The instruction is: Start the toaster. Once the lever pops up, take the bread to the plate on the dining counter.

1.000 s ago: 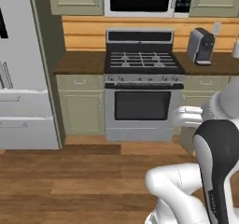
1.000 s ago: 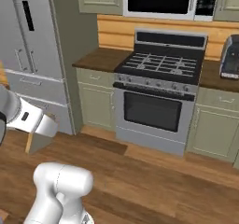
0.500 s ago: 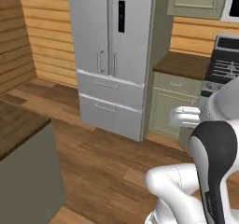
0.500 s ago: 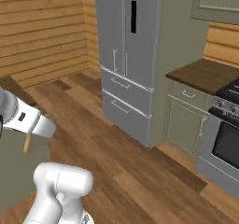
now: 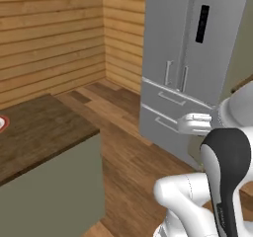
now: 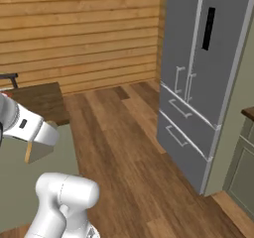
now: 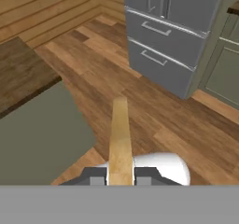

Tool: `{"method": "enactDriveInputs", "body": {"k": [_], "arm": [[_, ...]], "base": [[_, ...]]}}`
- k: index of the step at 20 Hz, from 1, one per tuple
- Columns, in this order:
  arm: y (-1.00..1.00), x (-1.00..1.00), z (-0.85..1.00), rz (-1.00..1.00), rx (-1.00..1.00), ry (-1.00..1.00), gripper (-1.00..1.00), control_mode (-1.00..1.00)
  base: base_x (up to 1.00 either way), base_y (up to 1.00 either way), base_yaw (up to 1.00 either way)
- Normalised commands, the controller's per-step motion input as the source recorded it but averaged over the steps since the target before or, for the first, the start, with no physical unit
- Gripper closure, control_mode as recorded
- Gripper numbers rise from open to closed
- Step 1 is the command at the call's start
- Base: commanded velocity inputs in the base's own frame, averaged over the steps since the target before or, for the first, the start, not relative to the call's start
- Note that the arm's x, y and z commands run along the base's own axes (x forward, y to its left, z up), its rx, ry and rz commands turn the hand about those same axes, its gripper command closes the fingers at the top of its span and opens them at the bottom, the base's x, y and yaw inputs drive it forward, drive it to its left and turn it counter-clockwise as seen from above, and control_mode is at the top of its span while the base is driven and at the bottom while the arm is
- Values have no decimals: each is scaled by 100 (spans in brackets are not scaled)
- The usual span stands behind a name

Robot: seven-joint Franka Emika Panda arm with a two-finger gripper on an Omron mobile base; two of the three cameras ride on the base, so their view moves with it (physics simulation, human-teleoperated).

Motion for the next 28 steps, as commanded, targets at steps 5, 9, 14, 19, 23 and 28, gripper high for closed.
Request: {"method": "enactDriveInputs", "body": {"k": [5,9,14,19,23,28], "arm": [[0,0,0,0,0,0,100,100],[0,0,0,0,0,0,100,100],[0,0,0,0,0,0,100,100],[0,0,0,0,0,0,100,100],[0,0,0,0,0,0,100,100],[0,0,0,0,0,0,100,100]], "base": [[51,-89,29],[56,-89,27],[87,-53,36],[100,-36,46],[100,-21,42],[100,-21,35]]}}
